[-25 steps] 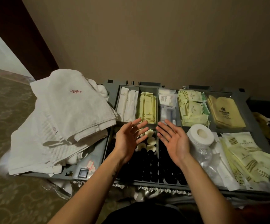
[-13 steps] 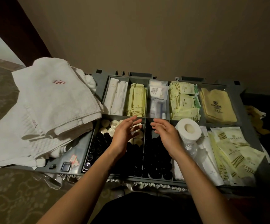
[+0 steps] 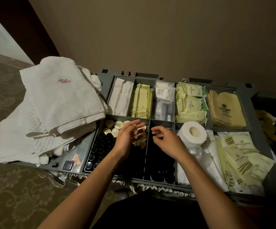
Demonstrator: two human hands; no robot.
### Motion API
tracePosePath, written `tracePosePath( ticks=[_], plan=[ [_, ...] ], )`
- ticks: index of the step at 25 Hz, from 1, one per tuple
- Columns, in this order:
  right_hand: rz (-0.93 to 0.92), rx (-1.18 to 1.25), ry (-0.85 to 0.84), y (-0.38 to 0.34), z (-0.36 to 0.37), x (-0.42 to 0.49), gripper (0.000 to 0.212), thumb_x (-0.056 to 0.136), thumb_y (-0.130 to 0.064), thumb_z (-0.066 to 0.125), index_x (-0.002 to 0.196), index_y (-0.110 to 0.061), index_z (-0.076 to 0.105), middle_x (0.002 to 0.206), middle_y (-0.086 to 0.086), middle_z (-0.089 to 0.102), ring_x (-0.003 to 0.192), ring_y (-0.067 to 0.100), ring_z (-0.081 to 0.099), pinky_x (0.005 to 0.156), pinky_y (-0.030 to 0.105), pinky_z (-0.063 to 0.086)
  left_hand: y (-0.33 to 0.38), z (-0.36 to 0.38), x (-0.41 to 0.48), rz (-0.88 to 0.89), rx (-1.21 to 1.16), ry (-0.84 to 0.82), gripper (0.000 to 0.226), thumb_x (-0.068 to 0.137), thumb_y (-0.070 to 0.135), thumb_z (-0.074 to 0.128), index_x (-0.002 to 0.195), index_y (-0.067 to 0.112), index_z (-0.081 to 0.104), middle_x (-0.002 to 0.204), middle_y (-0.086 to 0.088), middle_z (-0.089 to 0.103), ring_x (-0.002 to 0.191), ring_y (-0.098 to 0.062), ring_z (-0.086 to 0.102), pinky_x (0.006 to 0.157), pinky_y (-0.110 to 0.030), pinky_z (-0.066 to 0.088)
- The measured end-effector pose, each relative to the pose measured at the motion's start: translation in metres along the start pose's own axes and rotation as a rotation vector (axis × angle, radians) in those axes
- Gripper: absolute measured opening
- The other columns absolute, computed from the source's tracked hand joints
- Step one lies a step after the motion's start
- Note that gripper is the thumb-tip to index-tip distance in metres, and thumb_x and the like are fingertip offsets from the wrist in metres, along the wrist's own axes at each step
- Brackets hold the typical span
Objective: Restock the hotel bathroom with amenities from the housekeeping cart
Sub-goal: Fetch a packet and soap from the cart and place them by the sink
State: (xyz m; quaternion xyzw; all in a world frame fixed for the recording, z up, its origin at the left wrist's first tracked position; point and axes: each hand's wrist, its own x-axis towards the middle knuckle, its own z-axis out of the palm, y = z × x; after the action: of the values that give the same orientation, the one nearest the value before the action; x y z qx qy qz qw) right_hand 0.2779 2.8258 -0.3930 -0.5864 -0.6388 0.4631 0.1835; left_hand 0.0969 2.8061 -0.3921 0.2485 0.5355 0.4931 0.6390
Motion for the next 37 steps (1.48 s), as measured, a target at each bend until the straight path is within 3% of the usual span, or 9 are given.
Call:
tracePosePath(
  ticks=[5, 15, 18, 22, 27, 29, 32, 35, 37],
  plan=[
    [0.017, -0.164, -0.063, 0.0, -0.002, 0.0, 0.028, 0.097, -0.022, 0.061, 0.124, -0.02, 0.066, 0.118, -0.005, 0.068, 0.108, 0.013, 0.063, 0.085, 0.023, 0.045, -0.001, -0.002, -0.001, 0.016, -0.025, 0.022, 0.03, 0.105, 0.013, 0.041, 0.128, 0.009, 0.06, 0.123, -0.01, 0.073, 0.114, -0.027, 0.069, 0.1, -0.041, 0.052],
    [-0.11, -0.164, 0.041, -0.025, -0.026, 0.032, 0.031, 0.097, -0.02, 0.059, 0.128, -0.021, 0.062, 0.133, -0.003, 0.057, 0.119, 0.017, 0.058, 0.099, 0.034, 0.049, 0.028, 0.025, 0.017, 0.001, -0.008, -0.017, 0.029, 0.102, 0.014, 0.046, 0.126, 0.011, 0.063, 0.119, -0.005, 0.075, 0.114, -0.023, 0.069, 0.089, -0.032, 0.052],
    [-0.104, -0.168, 0.049, -0.034, -0.04, 0.051, 0.034, 0.096, -0.02, 0.058, 0.13, -0.023, 0.06, 0.136, -0.001, 0.053, 0.121, 0.019, 0.056, 0.093, 0.031, 0.045, 0.039, 0.035, 0.029, 0.005, -0.022, -0.016, 0.031, 0.102, 0.014, 0.045, 0.129, 0.01, 0.061, 0.12, -0.005, 0.075, 0.112, -0.024, 0.068, 0.091, -0.034, 0.05],
    [-0.104, -0.152, 0.054, -0.033, -0.05, 0.071, 0.038, 0.095, -0.018, 0.059, 0.133, -0.021, 0.058, 0.143, 0.0, 0.053, 0.129, 0.019, 0.051, 0.098, 0.03, 0.041, 0.044, 0.044, 0.046, 0.027, 0.002, -0.01, 0.03, 0.103, 0.017, 0.044, 0.127, 0.014, 0.062, 0.118, -0.001, 0.075, 0.114, -0.022, 0.069, 0.099, -0.036, 0.05],
    [-0.103, -0.256, 0.089, -0.029, -0.062, 0.1, 0.041, 0.097, -0.017, 0.057, 0.138, -0.02, 0.055, 0.148, -0.001, 0.049, 0.131, 0.019, 0.049, 0.094, 0.023, 0.035, 0.044, 0.059, 0.064, 0.019, 0.011, 0.041, 0.023, 0.1, 0.013, 0.051, 0.119, 0.015, 0.065, 0.12, -0.01, 0.074, 0.11, -0.025, 0.067, 0.093, -0.037, 0.048],
    [-0.131, -0.325, 0.099, -0.027, -0.07, 0.119, 0.043, 0.097, -0.015, 0.056, 0.14, -0.019, 0.054, 0.152, -0.001, 0.045, 0.138, 0.02, 0.043, 0.104, 0.026, 0.034, 0.044, 0.065, 0.071, 0.004, 0.011, 0.049, 0.021, 0.098, 0.013, 0.055, 0.116, 0.016, 0.066, 0.12, -0.011, 0.072, 0.106, -0.026, 0.065, 0.091, -0.037, 0.047],
    [-0.101, -0.431, 0.068, -0.023, -0.078, 0.151, 0.048, 0.097, -0.018, 0.056, 0.144, -0.02, 0.05, 0.165, 0.001, 0.026, 0.153, 0.021, 0.017, 0.121, 0.04, 0.019, 0.044, 0.069, 0.079, -0.031, -0.019, 0.051, 0.023, 0.096, 0.013, 0.059, 0.118, 0.013, 0.064, 0.111, -0.016, 0.064, 0.099, -0.025, 0.059, 0.092, -0.038, 0.044],
    [-0.063, -0.615, 0.031, -0.019, -0.082, 0.177, 0.051, 0.095, -0.022, 0.058, 0.146, -0.022, 0.048, 0.169, 0.003, 0.011, 0.156, 0.023, 0.0, 0.124, 0.048, 0.011, 0.046, 0.071, 0.085, -0.037, -0.016, 0.061, 0.024, 0.096, 0.014, 0.058, 0.12, 0.013, 0.063, 0.109, -0.015, 0.06, 0.101, -0.026, 0.059, 0.094, -0.038, 0.045],
    [-0.044, -0.712, 0.03, -0.019, -0.083, 0.187, 0.051, 0.095, -0.023, 0.06, 0.144, -0.022, 0.048, 0.168, 0.007, 0.011, 0.155, 0.027, 0.004, 0.123, 0.047, 0.012, 0.049, 0.072, 0.089, -0.04, -0.006, 0.077, 0.024, 0.097, 0.015, 0.057, 0.12, 0.013, 0.064, 0.109, -0.015, 0.062, 0.104, -0.026, 0.061, 0.094, -0.037, 0.046]
  ],
)
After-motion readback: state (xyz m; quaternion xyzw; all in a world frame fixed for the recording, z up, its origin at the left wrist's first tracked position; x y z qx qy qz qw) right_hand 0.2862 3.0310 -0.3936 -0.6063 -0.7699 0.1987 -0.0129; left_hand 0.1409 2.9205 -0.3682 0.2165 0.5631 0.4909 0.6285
